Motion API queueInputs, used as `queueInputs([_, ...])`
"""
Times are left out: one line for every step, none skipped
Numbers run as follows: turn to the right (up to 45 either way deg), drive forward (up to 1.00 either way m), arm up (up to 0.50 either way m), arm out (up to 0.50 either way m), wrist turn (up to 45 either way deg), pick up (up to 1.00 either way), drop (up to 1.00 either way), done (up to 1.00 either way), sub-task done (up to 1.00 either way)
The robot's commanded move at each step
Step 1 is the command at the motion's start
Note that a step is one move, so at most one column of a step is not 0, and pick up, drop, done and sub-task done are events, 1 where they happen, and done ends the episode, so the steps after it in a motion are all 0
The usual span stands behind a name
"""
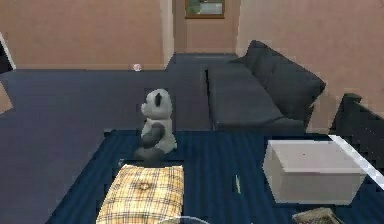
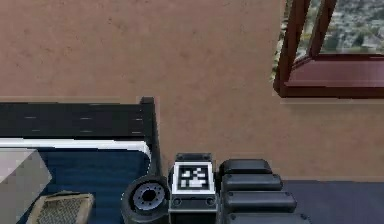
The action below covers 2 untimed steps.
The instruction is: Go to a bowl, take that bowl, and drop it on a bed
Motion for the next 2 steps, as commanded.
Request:
queueInputs([-45.0,0.00,0.00,0.00,0.0,0.00,0.00,0.00,0.00])
queueInputs([-24.0,0.00,0.00,0.00,0.0,0.00,0.00,0.00,0.00])
